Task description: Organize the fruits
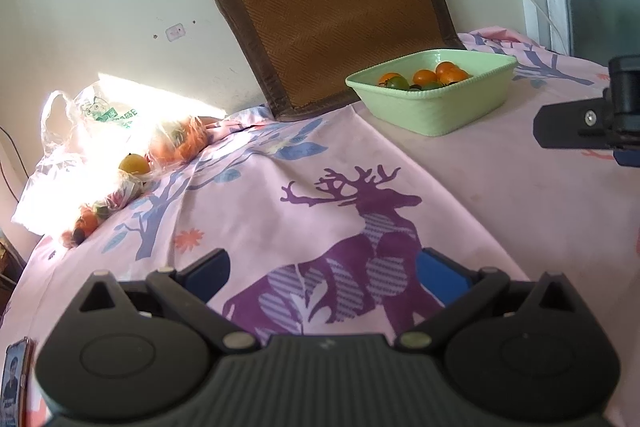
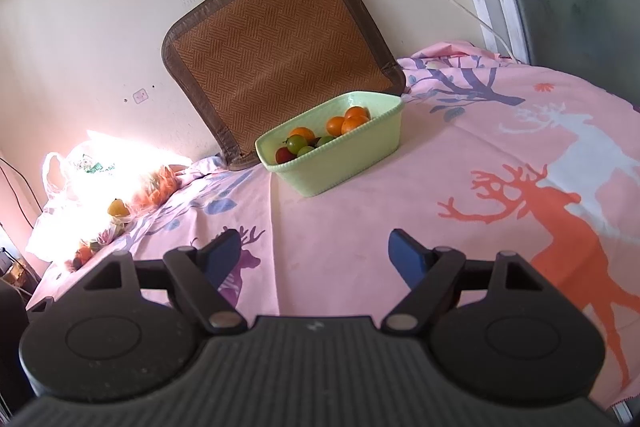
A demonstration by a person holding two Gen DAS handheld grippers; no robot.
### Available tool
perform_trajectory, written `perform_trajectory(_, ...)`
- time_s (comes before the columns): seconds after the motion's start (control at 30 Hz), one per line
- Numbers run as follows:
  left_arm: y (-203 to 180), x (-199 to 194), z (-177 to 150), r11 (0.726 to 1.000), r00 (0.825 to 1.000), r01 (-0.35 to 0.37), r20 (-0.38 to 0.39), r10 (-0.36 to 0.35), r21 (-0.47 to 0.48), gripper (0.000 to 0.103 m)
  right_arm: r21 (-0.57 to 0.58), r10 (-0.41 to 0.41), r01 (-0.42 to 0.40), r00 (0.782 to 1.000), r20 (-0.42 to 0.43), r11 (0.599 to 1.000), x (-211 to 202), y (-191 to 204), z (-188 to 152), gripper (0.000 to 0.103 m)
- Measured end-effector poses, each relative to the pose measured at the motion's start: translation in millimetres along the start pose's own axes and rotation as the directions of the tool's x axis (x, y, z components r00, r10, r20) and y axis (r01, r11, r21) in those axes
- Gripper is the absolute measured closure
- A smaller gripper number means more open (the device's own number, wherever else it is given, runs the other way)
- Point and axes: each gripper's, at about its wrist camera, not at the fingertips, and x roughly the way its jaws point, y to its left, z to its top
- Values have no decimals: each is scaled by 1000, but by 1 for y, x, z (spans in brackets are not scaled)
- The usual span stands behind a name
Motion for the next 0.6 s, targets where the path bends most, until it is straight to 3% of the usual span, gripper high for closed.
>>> perform_trajectory(0.6,1,-1,2,998,997,65,-48,-66,-27,0,2,1,-1,1000,-2,1000,2,-2,0,20)
